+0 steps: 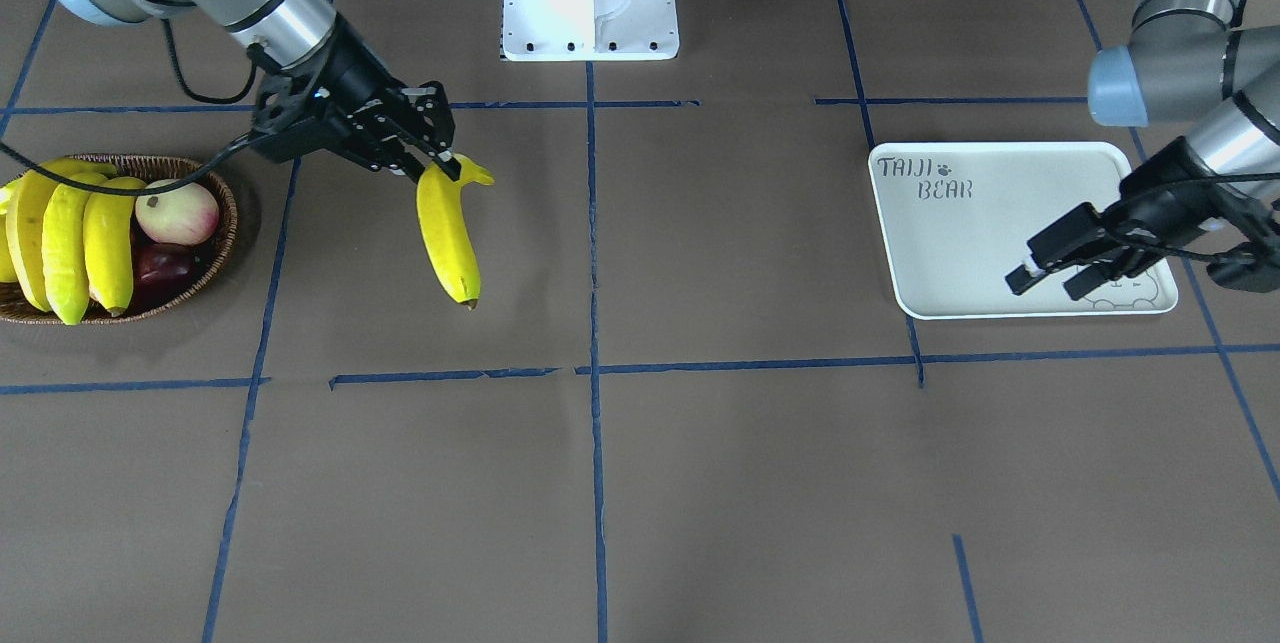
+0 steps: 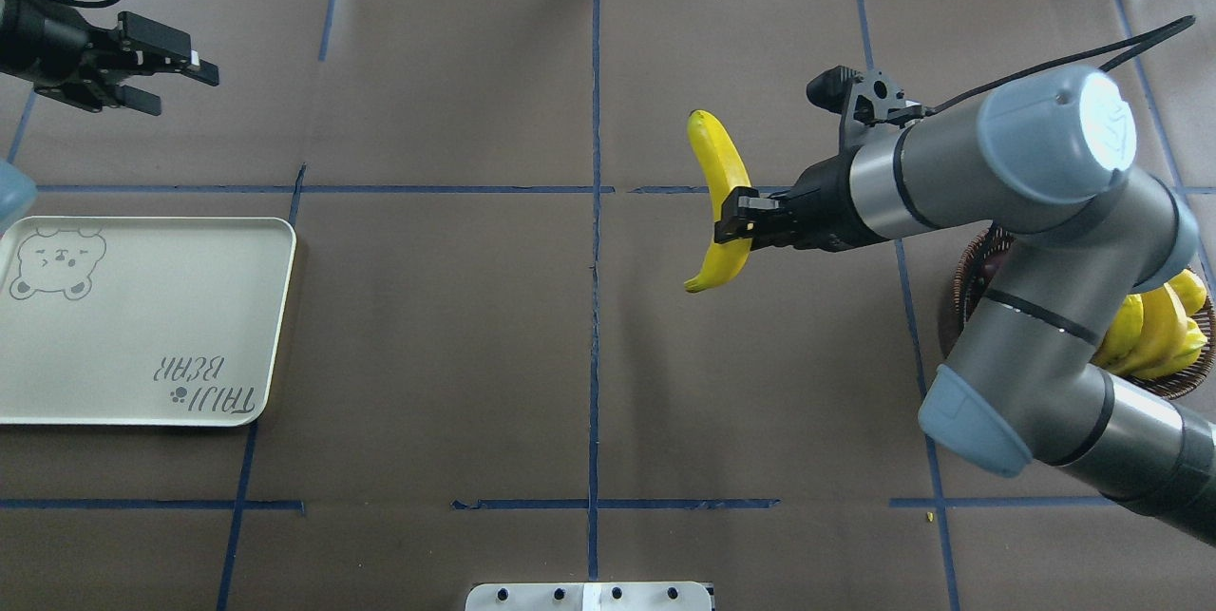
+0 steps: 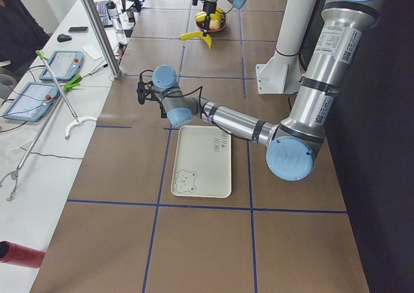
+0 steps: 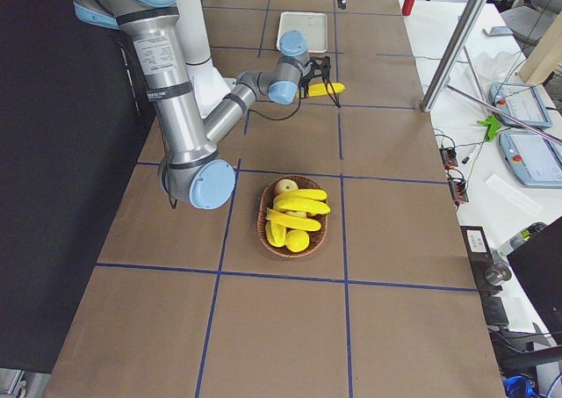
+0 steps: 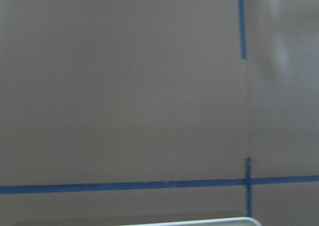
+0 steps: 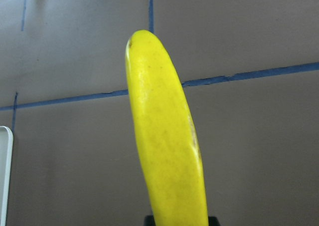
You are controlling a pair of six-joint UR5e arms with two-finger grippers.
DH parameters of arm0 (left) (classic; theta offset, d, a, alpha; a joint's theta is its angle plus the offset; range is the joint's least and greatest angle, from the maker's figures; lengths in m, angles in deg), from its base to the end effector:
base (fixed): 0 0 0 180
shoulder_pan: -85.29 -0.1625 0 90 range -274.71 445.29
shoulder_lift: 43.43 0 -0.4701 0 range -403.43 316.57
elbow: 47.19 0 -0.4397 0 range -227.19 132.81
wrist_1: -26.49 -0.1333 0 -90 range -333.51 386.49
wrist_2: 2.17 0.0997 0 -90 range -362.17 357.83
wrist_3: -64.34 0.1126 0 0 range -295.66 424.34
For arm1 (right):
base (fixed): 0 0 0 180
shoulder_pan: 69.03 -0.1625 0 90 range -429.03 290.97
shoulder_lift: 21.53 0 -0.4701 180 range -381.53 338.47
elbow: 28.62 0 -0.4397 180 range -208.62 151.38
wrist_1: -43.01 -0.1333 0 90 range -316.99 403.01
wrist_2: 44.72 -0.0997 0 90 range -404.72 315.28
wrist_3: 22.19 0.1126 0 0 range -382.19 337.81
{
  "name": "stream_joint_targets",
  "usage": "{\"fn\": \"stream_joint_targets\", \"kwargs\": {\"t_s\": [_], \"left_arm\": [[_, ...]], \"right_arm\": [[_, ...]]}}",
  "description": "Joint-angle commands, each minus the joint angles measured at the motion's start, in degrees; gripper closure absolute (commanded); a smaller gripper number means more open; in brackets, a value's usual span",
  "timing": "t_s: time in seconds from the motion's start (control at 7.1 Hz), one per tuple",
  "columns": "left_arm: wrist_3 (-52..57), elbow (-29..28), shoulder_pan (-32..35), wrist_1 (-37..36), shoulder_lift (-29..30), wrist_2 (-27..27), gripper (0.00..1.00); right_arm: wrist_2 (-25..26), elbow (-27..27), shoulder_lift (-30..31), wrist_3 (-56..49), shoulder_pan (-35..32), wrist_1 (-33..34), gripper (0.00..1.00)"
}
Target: Transfer all bananas from basket to plate
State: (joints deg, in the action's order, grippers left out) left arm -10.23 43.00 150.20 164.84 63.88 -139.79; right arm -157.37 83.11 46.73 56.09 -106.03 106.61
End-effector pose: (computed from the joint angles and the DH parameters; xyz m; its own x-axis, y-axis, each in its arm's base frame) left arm 0.2384 -0.6274 0.4192 0.2536 -0.1187 -0.9600 0.2668 0.9625 -0.0486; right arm -0.4451 -0.4480 0.2388 0.3233 0.0089 0.9463 -0.2052 0.9768 0.0610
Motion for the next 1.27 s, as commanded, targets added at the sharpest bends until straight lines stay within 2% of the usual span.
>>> {"fn": "stream_joint_targets", "kwargs": {"t_s": [0.0, 0.14, 0.28, 0.84, 1.13], "left_arm": [[-19.13, 0.15, -2.94, 12.42, 1.68, 4.51, 0.0], [-29.39, 1.02, -8.7, 17.52, 2.63, 12.56, 0.0], [-35.5, 1.12, -13.8, 18.88, 5.43, 16.91, 0.01], [-36.44, 0.77, -20.43, 17.66, 14.58, 17.3, 0.01], [-36.61, 0.15, -24.99, 16.87, 16.36, 20.36, 0.01]], "right_arm": [[9.43, -0.02, -3.31, 4.41, 6.29, -2.06, 1.0], [13.9, -0.11, -3.32, 5.47, 9.36, -5.3, 1.0], [15.51, -0.11, -3.66, 6.35, 10.87, -5.85, 1.0], [15.53, -0.29, -4.9, 6.62, 12.55, -5.68, 0.99], [15.53, -0.37, -5.78, 7.5, 12.91, -5.77, 0.99]]}}
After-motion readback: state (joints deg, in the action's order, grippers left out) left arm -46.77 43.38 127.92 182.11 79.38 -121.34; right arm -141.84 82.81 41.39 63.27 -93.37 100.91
